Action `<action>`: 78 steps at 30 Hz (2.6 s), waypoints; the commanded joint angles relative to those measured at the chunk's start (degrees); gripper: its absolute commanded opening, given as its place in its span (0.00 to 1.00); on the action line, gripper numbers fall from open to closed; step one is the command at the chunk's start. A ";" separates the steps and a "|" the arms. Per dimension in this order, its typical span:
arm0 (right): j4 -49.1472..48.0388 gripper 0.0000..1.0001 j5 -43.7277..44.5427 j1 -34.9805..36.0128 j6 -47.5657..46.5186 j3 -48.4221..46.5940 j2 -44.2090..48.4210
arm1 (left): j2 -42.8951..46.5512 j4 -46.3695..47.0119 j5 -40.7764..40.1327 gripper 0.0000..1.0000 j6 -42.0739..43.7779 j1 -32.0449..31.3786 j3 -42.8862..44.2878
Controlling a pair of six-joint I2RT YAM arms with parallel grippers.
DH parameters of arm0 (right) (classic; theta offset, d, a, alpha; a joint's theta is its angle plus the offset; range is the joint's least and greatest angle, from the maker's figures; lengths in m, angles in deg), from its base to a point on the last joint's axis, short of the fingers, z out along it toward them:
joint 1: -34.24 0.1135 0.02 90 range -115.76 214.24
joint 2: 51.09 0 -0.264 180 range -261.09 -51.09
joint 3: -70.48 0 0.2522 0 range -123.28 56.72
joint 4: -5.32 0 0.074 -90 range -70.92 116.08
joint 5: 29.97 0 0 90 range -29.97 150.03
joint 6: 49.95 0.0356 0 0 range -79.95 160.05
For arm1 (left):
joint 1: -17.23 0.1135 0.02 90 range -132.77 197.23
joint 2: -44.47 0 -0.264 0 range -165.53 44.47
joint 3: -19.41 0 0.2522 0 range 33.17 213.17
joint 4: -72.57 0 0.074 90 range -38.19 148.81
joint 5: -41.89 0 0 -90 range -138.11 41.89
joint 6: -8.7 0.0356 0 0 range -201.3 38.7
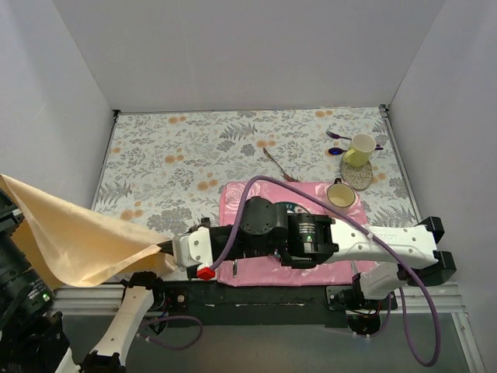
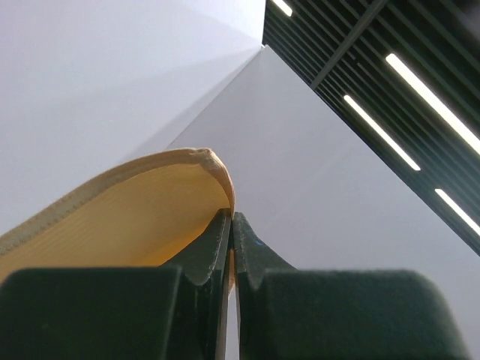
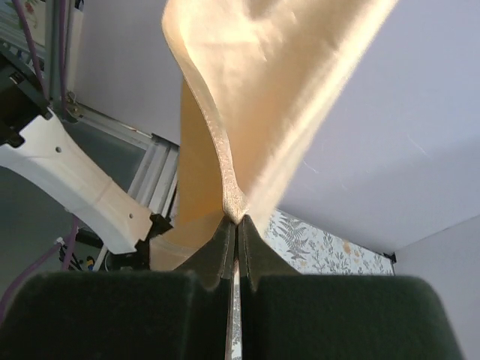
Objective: Fold the napkin, place the utensils inside, and roll it up
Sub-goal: Flatten the napkin out
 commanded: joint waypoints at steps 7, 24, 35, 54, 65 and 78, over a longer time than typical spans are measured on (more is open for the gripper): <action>-13.61 0.01 -12.55 -24.13 12.65 6.20 -5.33 | -19.69 30.05 -8.36 0.00 11.05 0.18 -30.82; 9.71 0.50 -10.48 -56.15 26.90 -35.76 -55.67 | -97.22 21.42 -8.27 0.35 19.84 12.04 13.36; 8.39 0.76 -13.45 -51.85 30.77 -20.98 -39.57 | -81.44 -0.75 13.41 0.74 -1.66 6.69 -0.71; -2.80 0.77 -19.16 -52.98 37.19 14.98 -10.30 | -70.15 3.63 21.76 0.29 -6.69 -10.54 -36.34; -0.25 0.78 -15.74 -54.30 35.08 18.24 -7.13 | -88.70 7.15 32.76 0.27 -10.47 -11.25 -18.95; -3.15 0.72 -26.54 -51.85 40.26 8.78 -23.02 | -71.51 -7.08 19.13 0.62 -10.03 -10.38 -17.68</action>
